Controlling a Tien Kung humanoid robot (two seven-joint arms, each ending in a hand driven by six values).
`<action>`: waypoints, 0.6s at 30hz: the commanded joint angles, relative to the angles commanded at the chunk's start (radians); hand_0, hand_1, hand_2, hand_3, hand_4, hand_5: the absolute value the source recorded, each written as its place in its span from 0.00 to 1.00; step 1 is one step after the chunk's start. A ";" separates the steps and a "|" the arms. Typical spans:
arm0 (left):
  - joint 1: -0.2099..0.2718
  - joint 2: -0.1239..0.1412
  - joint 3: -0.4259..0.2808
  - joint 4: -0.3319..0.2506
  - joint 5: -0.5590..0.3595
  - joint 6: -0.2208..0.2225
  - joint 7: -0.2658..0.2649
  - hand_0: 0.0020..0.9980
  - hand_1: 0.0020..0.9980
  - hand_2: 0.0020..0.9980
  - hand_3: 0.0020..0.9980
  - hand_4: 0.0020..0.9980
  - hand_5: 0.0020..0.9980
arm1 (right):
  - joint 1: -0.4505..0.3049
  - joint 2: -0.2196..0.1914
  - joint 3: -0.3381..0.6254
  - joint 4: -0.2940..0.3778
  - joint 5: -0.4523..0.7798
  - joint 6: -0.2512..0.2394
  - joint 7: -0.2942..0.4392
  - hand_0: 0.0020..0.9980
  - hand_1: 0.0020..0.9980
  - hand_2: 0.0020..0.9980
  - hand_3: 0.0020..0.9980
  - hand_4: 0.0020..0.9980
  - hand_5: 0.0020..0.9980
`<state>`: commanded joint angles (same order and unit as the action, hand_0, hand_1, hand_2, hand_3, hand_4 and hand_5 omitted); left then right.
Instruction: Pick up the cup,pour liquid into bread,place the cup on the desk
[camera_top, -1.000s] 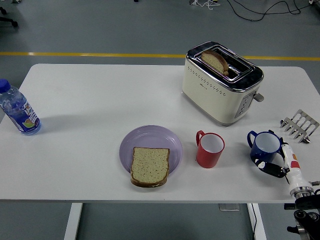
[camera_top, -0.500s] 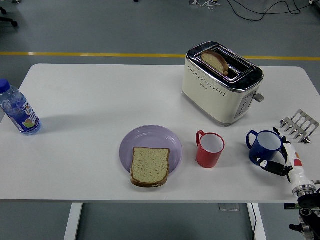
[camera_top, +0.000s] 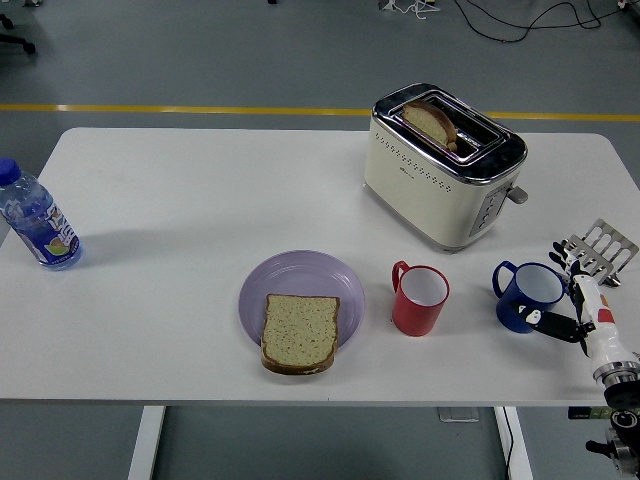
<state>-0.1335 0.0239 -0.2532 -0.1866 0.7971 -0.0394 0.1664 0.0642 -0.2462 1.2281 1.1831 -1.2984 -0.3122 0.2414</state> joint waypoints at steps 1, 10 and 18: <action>0.000 0.000 0.000 0.000 0.000 0.000 0.000 0.67 0.74 0.74 0.64 0.40 1.00 | -0.004 -0.001 0.004 0.014 -0.002 0.000 -0.002 0.92 0.86 0.98 1.00 0.94 0.00; -0.004 0.002 -0.004 0.000 0.003 0.000 0.001 0.67 0.74 0.74 0.64 0.40 1.00 | -0.047 -0.004 0.077 0.230 -0.027 -0.049 0.000 0.91 0.85 0.96 1.00 0.95 0.00; -0.005 0.003 -0.005 0.000 0.003 -0.002 0.001 0.67 0.74 0.74 0.64 0.40 1.00 | -0.046 0.014 0.175 0.355 0.086 -0.104 -0.007 0.84 0.76 0.86 0.87 0.87 0.07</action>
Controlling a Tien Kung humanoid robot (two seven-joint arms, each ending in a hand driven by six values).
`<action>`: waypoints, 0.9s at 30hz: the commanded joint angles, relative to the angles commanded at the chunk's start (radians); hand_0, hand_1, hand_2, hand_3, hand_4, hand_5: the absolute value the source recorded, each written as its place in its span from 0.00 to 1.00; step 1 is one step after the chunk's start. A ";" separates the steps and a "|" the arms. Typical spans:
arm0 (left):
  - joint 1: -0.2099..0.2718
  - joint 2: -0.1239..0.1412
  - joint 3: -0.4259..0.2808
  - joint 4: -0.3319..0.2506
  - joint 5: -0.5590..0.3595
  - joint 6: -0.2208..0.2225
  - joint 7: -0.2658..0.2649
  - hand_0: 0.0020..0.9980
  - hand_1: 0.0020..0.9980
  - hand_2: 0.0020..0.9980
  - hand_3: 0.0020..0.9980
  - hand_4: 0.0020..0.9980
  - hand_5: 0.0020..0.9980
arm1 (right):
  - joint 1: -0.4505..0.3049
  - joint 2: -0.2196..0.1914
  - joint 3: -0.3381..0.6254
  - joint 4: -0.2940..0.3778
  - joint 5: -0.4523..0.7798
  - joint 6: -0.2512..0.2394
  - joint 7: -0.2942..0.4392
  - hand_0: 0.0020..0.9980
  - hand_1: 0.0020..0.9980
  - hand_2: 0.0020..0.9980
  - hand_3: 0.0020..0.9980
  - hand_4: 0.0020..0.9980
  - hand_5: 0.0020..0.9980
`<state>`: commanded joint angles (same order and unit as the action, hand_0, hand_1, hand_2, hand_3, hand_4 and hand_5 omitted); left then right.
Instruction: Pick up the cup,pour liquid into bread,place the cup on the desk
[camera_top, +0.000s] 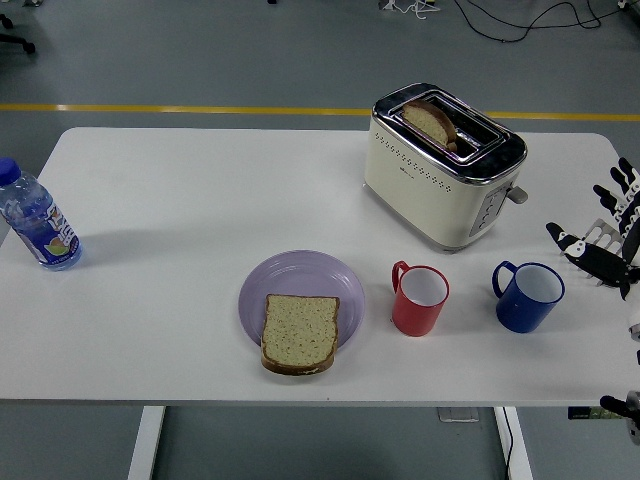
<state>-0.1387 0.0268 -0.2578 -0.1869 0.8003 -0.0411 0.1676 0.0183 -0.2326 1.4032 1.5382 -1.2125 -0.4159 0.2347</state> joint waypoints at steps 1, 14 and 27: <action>0.000 0.000 0.001 0.000 0.000 0.000 0.000 0.67 0.74 0.74 0.64 0.40 1.00 | 0.002 0.004 0.016 0.012 0.033 -0.006 0.000 0.84 0.76 0.86 0.87 0.87 0.07; 0.001 0.000 0.001 0.000 0.001 -0.001 0.000 0.67 0.74 0.74 0.64 0.40 1.00 | -0.015 0.024 0.107 0.066 0.325 -0.044 -0.036 0.58 0.54 0.62 0.59 0.71 0.10; 0.006 -0.001 0.006 0.001 -0.002 -0.001 0.001 0.67 0.74 0.74 0.64 0.40 1.00 | -0.024 0.035 0.134 0.057 0.400 0.017 -0.081 0.59 0.56 0.64 0.61 0.71 0.14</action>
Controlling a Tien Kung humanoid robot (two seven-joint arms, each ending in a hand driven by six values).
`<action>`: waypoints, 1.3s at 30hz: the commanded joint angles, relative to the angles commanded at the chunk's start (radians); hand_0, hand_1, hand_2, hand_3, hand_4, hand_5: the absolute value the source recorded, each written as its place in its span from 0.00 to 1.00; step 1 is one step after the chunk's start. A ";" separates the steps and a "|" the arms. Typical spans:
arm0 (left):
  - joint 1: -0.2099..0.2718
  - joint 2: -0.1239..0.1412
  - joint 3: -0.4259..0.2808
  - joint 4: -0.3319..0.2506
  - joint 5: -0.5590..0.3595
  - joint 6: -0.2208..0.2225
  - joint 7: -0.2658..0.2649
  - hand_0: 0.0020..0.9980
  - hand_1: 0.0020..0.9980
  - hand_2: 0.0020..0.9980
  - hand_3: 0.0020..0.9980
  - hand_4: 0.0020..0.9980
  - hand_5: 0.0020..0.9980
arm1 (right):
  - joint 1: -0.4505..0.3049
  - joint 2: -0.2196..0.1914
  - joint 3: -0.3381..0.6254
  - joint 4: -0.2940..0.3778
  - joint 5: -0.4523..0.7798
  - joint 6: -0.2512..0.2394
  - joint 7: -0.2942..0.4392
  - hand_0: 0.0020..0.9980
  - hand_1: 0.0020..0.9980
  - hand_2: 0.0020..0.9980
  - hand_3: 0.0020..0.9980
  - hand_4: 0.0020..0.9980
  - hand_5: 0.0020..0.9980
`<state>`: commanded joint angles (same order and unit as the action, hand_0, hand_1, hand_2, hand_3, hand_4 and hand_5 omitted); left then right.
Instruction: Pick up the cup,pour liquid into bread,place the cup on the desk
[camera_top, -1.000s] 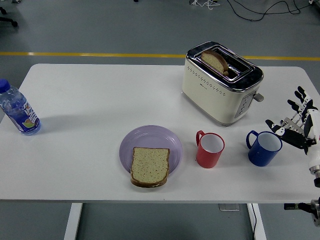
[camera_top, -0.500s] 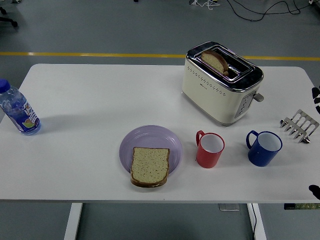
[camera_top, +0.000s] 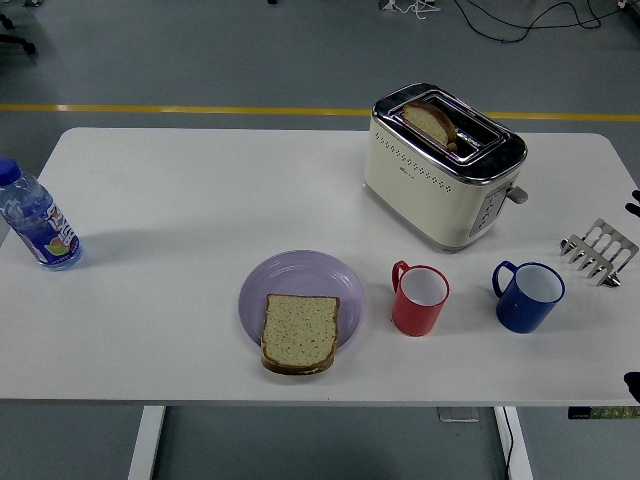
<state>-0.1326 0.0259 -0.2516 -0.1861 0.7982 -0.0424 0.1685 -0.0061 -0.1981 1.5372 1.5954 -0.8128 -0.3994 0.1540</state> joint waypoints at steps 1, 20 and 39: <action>0.001 0.000 0.001 0.000 -0.001 0.000 0.000 0.67 0.74 0.74 0.64 0.40 1.00 | 0.000 0.002 0.010 -0.001 0.038 0.012 -0.008 0.59 0.56 0.64 0.61 0.71 0.14; 0.010 0.000 0.016 0.000 -0.005 0.001 0.001 0.67 0.74 0.74 0.64 0.40 1.00 | -0.009 0.029 0.112 -0.112 0.644 0.218 -0.085 0.59 0.56 0.65 0.63 0.71 0.18; 0.003 0.001 0.004 -0.001 0.001 0.000 0.002 0.67 0.74 0.74 0.64 0.40 1.00 | 0.002 0.039 0.128 -0.182 0.643 0.249 -0.112 0.59 0.56 0.65 0.62 0.71 0.18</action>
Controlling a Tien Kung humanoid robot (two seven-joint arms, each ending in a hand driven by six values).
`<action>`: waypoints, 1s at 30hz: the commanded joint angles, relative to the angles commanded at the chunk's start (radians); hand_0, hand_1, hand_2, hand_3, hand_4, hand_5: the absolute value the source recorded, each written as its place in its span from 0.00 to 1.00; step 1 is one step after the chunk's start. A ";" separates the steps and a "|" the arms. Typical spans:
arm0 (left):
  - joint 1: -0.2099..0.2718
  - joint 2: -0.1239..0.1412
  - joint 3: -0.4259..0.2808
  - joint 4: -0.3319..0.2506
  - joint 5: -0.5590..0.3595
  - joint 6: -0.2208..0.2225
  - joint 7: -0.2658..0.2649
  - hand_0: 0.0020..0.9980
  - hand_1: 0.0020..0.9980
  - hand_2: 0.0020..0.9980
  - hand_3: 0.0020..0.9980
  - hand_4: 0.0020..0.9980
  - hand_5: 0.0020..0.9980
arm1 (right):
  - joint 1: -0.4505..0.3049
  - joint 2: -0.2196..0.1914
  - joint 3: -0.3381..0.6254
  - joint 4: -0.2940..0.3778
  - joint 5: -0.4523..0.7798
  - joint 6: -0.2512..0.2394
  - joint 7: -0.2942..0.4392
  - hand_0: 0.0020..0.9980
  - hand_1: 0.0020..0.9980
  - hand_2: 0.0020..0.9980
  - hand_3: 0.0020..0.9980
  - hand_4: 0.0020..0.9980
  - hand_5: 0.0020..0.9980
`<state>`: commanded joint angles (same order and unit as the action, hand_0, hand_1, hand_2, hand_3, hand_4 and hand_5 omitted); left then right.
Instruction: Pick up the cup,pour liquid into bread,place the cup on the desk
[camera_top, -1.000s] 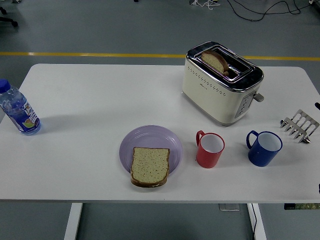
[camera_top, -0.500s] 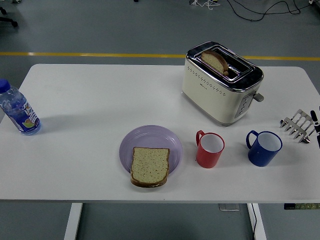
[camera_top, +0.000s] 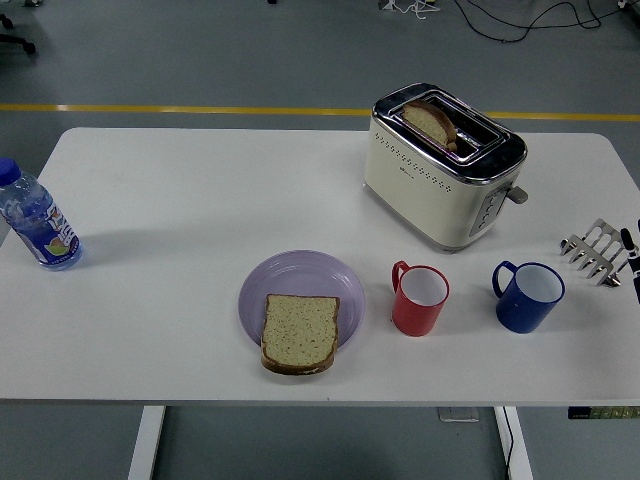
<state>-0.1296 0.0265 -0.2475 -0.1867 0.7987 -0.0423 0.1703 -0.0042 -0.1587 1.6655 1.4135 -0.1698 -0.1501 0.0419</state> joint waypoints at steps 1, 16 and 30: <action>-0.001 0.000 -0.001 0.000 0.000 0.000 0.000 0.67 0.74 0.74 0.64 0.40 1.00 | 0.001 0.001 0.001 -0.002 0.001 0.000 0.000 0.59 0.56 0.65 0.62 0.71 0.18; -0.010 0.000 -0.007 0.000 0.006 0.000 -0.002 0.67 0.74 0.74 0.64 0.41 1.00 | 0.009 0.007 -0.009 -0.019 0.024 -0.001 -0.003 0.59 0.55 0.65 0.62 0.70 0.22; -0.014 0.000 -0.009 -0.001 0.007 -0.001 -0.002 0.67 0.74 0.74 0.64 0.40 1.00 | 0.013 0.009 -0.016 -0.023 0.027 -0.006 -0.005 0.59 0.55 0.65 0.62 0.70 0.22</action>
<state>-0.1433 0.0267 -0.2562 -0.1872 0.8054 -0.0431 0.1686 0.0085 -0.1495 1.6493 1.3906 -0.1428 -0.1560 0.0368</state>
